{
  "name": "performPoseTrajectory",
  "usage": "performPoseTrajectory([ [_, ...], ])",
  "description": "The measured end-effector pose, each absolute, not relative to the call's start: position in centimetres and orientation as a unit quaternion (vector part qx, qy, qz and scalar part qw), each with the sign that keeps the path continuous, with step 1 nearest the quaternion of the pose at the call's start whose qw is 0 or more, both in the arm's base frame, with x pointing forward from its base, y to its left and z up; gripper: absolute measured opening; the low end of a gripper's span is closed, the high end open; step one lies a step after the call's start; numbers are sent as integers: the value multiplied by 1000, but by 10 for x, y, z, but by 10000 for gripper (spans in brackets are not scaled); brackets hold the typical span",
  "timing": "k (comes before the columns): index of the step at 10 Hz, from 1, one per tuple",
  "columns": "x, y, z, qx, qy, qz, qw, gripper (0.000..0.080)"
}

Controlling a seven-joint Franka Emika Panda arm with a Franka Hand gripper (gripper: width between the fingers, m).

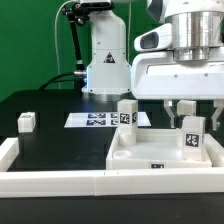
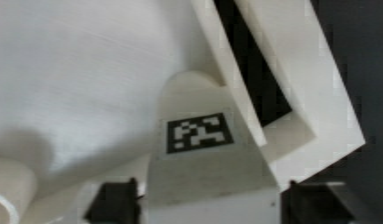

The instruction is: Assemble square table

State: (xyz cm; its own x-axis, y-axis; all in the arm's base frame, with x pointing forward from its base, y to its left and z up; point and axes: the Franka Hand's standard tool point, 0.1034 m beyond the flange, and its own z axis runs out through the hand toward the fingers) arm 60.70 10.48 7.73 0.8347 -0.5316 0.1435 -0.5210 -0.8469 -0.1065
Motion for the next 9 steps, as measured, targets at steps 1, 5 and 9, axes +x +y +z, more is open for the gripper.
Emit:
performPoseTrajectory([
  [1,606,106,79,-958,271,-84,32,543],
  [5,594,92,117,-975,197,-95,38,648],
  [9,592,27,137,-990,94,-105,27,649],
])
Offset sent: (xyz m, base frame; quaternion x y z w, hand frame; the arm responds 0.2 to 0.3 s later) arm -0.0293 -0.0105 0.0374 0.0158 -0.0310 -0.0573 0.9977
